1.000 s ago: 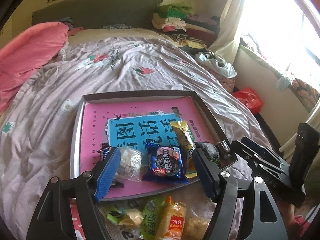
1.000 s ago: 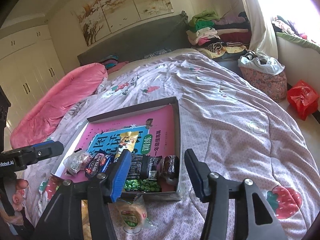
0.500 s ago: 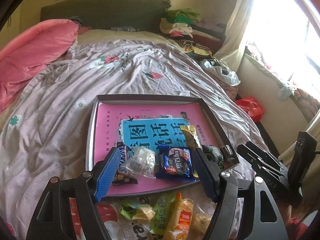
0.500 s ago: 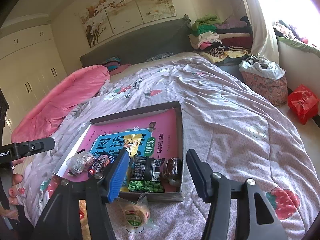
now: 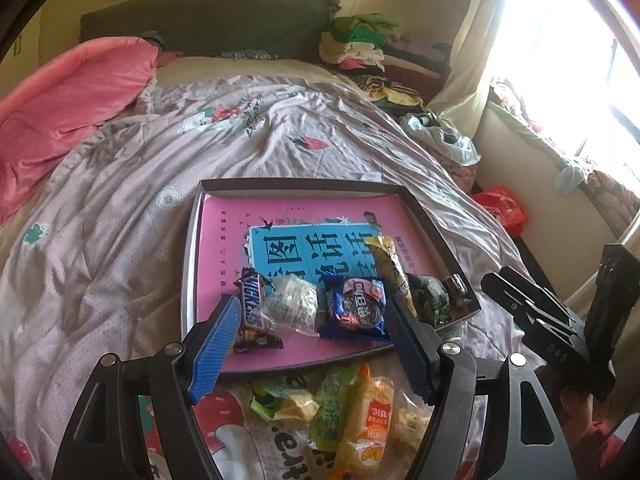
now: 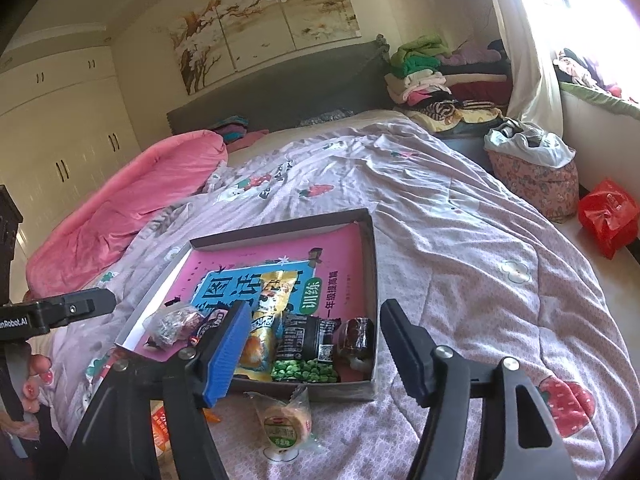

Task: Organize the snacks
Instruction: 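Withdraw both tools from the box toward the remaining snack pile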

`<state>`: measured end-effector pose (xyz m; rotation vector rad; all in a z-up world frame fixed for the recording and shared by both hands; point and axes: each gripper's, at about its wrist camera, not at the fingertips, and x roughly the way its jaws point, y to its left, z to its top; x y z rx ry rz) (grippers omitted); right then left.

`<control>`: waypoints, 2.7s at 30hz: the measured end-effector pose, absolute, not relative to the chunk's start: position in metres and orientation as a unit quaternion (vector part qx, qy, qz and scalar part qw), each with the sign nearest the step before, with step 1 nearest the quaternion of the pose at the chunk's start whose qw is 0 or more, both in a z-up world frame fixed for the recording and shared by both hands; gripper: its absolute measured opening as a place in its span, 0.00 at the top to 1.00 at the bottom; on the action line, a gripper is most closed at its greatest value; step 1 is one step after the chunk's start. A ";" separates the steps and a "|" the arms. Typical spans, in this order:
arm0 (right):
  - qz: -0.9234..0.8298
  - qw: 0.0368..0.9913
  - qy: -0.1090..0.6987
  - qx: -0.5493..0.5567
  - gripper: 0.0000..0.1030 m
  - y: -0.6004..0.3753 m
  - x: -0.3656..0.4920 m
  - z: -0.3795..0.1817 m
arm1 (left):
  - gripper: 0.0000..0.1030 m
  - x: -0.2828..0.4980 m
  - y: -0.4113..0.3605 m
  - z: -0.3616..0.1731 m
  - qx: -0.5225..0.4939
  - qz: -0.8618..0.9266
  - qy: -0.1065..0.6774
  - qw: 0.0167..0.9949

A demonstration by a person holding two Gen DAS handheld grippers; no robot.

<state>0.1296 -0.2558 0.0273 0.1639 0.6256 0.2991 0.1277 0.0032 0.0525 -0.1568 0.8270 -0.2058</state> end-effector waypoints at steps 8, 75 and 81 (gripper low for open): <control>0.162 0.935 0.308 0.068 0.34 -0.247 0.121 0.035 | 0.26 0.120 0.000 0.049 -0.065 -0.103 0.408 0.905; 0.198 0.905 0.375 0.016 0.32 -0.212 0.074 0.018 | 0.25 0.081 -0.031 0.008 0.005 -0.150 0.478 0.865; 0.209 0.894 0.396 0.006 0.32 -0.205 0.071 0.011 | 0.25 0.078 -0.034 0.007 0.013 -0.151 0.481 0.864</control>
